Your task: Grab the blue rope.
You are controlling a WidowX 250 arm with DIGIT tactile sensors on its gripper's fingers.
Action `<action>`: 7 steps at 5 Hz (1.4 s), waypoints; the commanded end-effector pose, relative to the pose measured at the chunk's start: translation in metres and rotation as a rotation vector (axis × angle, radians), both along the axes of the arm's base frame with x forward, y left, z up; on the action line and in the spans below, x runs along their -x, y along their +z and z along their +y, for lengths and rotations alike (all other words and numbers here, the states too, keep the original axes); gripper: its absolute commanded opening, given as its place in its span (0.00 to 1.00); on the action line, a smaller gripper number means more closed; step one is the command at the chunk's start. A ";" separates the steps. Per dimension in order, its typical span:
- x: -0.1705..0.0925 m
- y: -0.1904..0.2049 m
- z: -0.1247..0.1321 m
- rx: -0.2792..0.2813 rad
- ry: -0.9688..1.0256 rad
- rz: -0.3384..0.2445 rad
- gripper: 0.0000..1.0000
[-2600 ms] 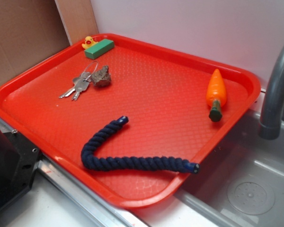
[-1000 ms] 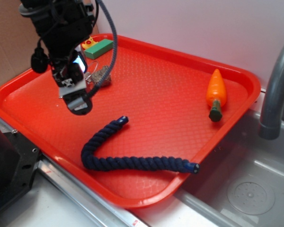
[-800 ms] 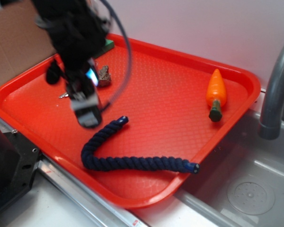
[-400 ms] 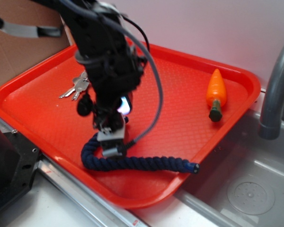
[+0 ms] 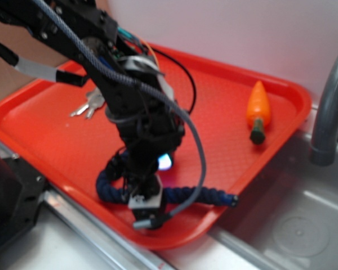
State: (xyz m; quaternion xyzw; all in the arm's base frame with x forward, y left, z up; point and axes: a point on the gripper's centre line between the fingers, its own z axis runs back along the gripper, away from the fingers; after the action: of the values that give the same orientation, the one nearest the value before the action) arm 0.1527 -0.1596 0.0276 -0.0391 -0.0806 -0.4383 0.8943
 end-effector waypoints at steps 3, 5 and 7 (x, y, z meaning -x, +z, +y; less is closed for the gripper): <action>-0.002 -0.021 -0.004 -0.001 0.022 0.080 0.00; 0.003 -0.006 0.002 -0.037 0.039 0.059 0.00; 0.024 0.039 0.041 -0.056 0.396 0.222 0.00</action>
State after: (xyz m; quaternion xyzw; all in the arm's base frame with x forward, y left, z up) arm 0.1319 -0.1125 0.0615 -0.0440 0.0339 -0.2508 0.9665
